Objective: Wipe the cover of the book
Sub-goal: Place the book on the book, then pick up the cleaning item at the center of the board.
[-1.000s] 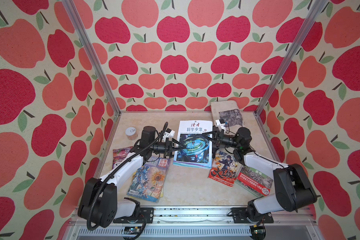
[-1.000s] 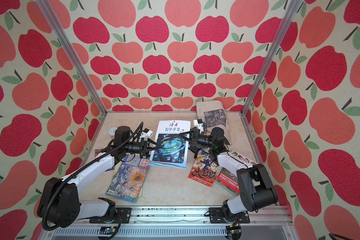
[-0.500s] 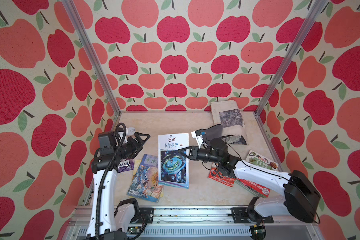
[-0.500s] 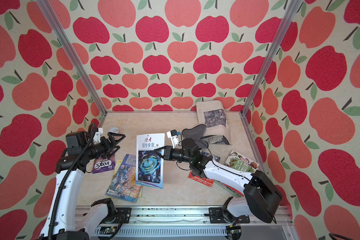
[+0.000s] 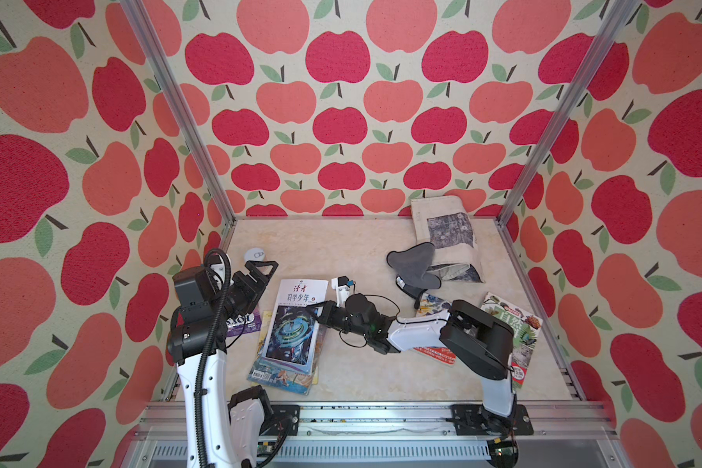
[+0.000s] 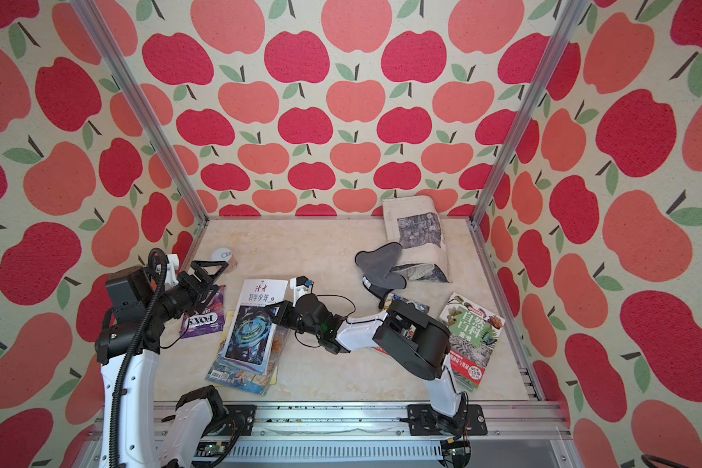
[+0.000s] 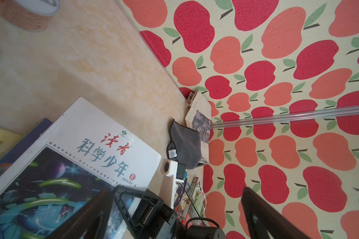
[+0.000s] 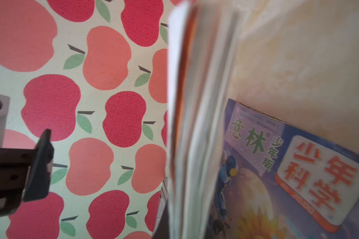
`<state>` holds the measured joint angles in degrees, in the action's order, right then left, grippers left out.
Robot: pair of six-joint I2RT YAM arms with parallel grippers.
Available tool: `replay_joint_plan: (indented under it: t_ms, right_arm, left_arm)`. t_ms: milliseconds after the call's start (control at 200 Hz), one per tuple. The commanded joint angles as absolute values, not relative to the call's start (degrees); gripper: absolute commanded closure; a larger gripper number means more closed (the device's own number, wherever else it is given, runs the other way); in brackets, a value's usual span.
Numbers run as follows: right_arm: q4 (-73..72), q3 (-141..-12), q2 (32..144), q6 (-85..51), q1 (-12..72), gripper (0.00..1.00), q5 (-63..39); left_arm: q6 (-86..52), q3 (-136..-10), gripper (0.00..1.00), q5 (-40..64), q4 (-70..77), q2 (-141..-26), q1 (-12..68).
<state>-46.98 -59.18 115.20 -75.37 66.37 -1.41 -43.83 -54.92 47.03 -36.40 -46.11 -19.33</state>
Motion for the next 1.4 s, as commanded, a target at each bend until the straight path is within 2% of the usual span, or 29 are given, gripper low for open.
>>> replay_joint_plan:
  t_ms: [0,160,185,240,295,345,425,510,655,750,931,1126,1231,1326,1396]
  right_arm:
    - [-48.05,-60.39,117.42,-82.64,66.31,1.00,0.32]
    - [-42.31,-61.97,118.94,-83.68,66.39,1.00,-2.84]
    - [-40.69,-62.40,118.64,-83.38,66.51,0.96,-2.82]
    - [-36.21,-64.09,117.92,-81.54,66.81,0.75,-3.18]
    - [-30.33,-66.57,117.43,-79.45,66.72,0.66,-4.81]
    - [-24.44,-68.78,116.80,-77.21,66.80,0.49,-5.76]
    - [-12.40,-72.93,115.99,-73.22,66.03,0.32,-9.08]
    - [-2.57,-73.21,113.48,-69.61,65.48,0.23,-9.05]
    - [5.08,-67.93,106.90,-65.01,62.69,0.18,-7.21]
    - [8.99,-65.51,101.04,-56.77,61.28,0.01,-4.50]
    - [22.55,-62.16,88.70,-40.01,59.30,0.01,9.76]
    - [26.62,-56.26,78.16,-24.45,48.38,0.01,20.69]
    - [26.33,-57.98,79.81,-14.34,44.11,0.01,26.49]
    - [24.70,-61.13,85.01,-7.51,39.65,0.01,25.44]
    - [27.65,-65.54,90.49,-8.82,35.53,0.01,22.25]
  left_arm:
    - [-44.41,-53.67,0.01,48.32,-35.14,-45.40,-19.58]
    - [-45.38,-50.52,0.01,48.17,-32.80,-44.72,-18.80]
    - [-45.71,-49.97,0.01,48.04,-32.26,-44.64,-18.53]
    - [-46.44,-48.95,0.01,47.69,-30.88,-44.49,-17.79]
    - [-46.82,-48.44,0.01,46.87,-30.29,-44.51,-16.79]
    - [-46.69,-48.54,0.01,46.37,-30.15,-44.77,-15.96]
    - [-45.88,-49.31,0.01,45.18,-30.83,-45.24,-14.00]
    - [-44.81,-50.15,0.01,42.61,-31.73,-46.08,-10.99]
    - [-45.29,-49.76,0.01,37.36,-29.59,-47.74,-3.88]
    - [-45.79,-48.85,0.01,33.37,-26.51,-48.61,2.15]
    - [-46.58,-44.58,0.01,26.60,-12.71,-51.60,17.35]
    - [-42.72,-42.25,0.01,17.20,-2.83,-55.79,30.37]
    - [-44.34,-38.10,0.01,15.68,7.18,-55.79,33.65]
    - [-44.62,-37.52,0.01,14.89,8.91,-56.71,35.43]
    - [-44.64,-37.55,0.01,14.42,8.01,-57.33,36.00]
